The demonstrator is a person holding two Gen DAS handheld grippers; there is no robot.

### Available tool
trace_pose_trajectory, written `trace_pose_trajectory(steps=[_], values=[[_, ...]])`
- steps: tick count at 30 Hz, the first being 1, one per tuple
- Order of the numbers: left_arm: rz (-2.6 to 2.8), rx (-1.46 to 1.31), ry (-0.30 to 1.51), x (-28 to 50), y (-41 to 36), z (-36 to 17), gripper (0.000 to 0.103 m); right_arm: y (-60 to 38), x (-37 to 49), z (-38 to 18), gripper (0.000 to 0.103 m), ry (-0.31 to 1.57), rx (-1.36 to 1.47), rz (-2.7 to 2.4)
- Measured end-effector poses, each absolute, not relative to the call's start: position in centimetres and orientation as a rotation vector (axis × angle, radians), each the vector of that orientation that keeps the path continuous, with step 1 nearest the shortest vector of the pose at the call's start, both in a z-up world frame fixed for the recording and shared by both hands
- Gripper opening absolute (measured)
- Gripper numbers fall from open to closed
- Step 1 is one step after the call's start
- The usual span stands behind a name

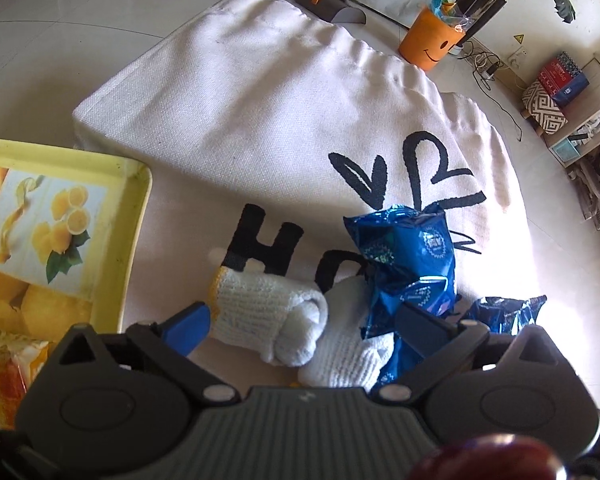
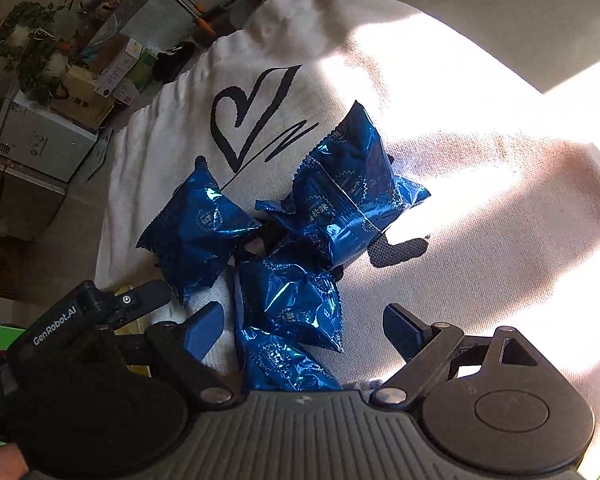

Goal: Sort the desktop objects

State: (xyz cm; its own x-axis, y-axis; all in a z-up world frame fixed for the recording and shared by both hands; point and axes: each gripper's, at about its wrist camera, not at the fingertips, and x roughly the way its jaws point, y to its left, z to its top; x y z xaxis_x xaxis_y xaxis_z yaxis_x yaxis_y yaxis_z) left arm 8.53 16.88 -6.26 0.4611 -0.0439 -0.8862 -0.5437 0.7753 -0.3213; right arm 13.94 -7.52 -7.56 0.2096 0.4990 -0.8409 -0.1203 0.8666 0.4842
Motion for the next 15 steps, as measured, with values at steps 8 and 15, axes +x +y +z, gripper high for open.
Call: trace_pose_trajectory(steps=[8, 15], values=[[0.376, -0.652, 1.084, 9.4, 17.2, -7.4, 0.102, -6.3, 14.1, -8.6, 0.087, 1.321, 0.334, 0.463], [0.452, -0.673, 1.112, 9.5, 17.7, -8.5, 0.102, -5.4, 14.4, -9.4, 0.087, 1.335, 0.322, 0.475]])
